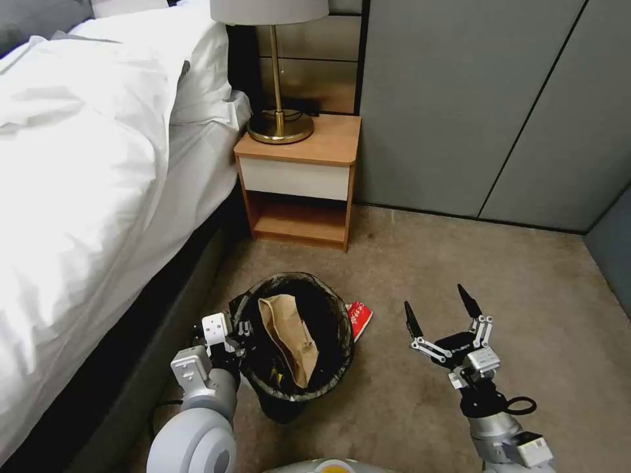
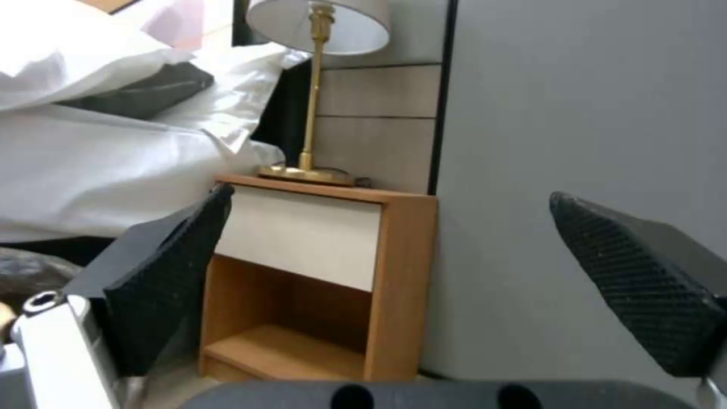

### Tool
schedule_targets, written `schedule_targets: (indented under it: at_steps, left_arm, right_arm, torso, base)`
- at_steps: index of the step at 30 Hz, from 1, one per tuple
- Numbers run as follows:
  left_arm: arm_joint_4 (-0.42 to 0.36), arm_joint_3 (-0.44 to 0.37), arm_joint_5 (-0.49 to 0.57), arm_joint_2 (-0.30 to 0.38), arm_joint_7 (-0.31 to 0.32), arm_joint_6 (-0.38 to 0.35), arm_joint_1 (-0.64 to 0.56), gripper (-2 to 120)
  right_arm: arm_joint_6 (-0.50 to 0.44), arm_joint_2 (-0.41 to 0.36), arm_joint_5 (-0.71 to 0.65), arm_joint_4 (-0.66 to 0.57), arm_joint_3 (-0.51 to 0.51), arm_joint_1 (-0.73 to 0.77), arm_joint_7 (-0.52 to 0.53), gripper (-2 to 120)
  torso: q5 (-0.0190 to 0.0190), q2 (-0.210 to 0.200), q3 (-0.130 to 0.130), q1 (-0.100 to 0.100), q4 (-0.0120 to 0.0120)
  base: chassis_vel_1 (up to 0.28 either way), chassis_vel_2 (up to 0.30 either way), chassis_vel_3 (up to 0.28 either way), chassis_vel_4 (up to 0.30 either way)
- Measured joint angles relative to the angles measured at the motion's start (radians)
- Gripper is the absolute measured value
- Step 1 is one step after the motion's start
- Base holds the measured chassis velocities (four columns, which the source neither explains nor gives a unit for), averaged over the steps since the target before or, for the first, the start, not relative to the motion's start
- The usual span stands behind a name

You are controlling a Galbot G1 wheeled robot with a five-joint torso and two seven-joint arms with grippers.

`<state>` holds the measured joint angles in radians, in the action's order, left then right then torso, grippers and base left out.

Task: Pick up the trash bin, then pick up the garbage from the floor and place it into the trash bin.

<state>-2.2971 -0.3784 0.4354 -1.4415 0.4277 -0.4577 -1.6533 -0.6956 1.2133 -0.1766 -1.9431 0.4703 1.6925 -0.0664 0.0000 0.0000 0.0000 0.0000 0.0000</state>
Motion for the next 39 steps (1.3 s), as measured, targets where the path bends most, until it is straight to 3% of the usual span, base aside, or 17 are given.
schedule_targets:
  at_steps: [15,19,21,23,26,28,31,39]
  left_arm:
    - [-0.009,-0.033,0.012,-0.009,0.013,0.000,0.021,83]
    - [-0.004,-0.046,0.023,-0.017,0.023,0.000,0.032,83]
    - [-0.001,-0.059,0.034,-0.023,0.026,-0.001,0.042,83]
    - [0.004,-0.079,0.049,-0.032,0.029,-0.004,0.052,83]
    - [0.006,-0.091,0.055,-0.039,0.032,-0.005,0.053,83]
    - [0.006,-0.096,0.056,-0.041,0.033,-0.005,0.053,83]
    - [0.009,-0.106,0.062,-0.049,0.033,-0.006,0.058,83]
    - [0.016,-0.107,0.062,-0.055,0.033,-0.008,0.054,83]
  right_arm:
    - [0.074,-0.030,-0.031,0.026,-0.011,-0.104,0.031,100]
    - [0.185,-0.043,-0.072,0.033,-0.040,-0.177,0.105,100]
    - [0.288,-0.051,-0.128,0.055,-0.076,-0.252,0.148,100]
    - [0.405,-0.048,-0.198,0.115,-0.166,-0.374,0.209,100]
    - [0.490,-0.028,-0.265,0.192,-0.252,-0.495,0.277,100]
    - [0.517,-0.011,-0.287,0.234,-0.291,-0.545,0.301,100]
    - [0.558,0.056,-0.301,0.404,-0.382,-0.680,0.362,100]
    - [0.649,0.152,-0.331,0.652,-0.528,-0.824,0.424,100]
  torso:
    - [0.0000,0.000,0.000,0.000,-0.0003]
    - [-0.0001,0.000,0.000,0.000,-0.0001]
    - [-0.0002,0.000,0.000,0.000,-0.0003]
    - [0.0001,0.000,0.000,0.000,-0.0001]
    - [-0.0003,0.000,0.000,0.000,0.0004]
    - [-0.0004,0.000,0.000,0.000,0.0001]
    - [-0.0009,0.000,0.000,0.000,0.0003]
    - [0.0003,0.000,0.000,0.000,0.0001]
  base:
    - [0.000,0.000,0.000,0.000]
    - [0.000,0.000,0.000,0.000]
    - [0.000,0.000,0.000,0.000]
    - [0.000,0.000,0.000,0.000]
    - [0.000,0.000,0.000,0.000]
    - [0.000,0.000,0.000,0.000]
    - [0.000,0.000,0.000,0.000]
    - [0.000,0.000,0.000,0.000]
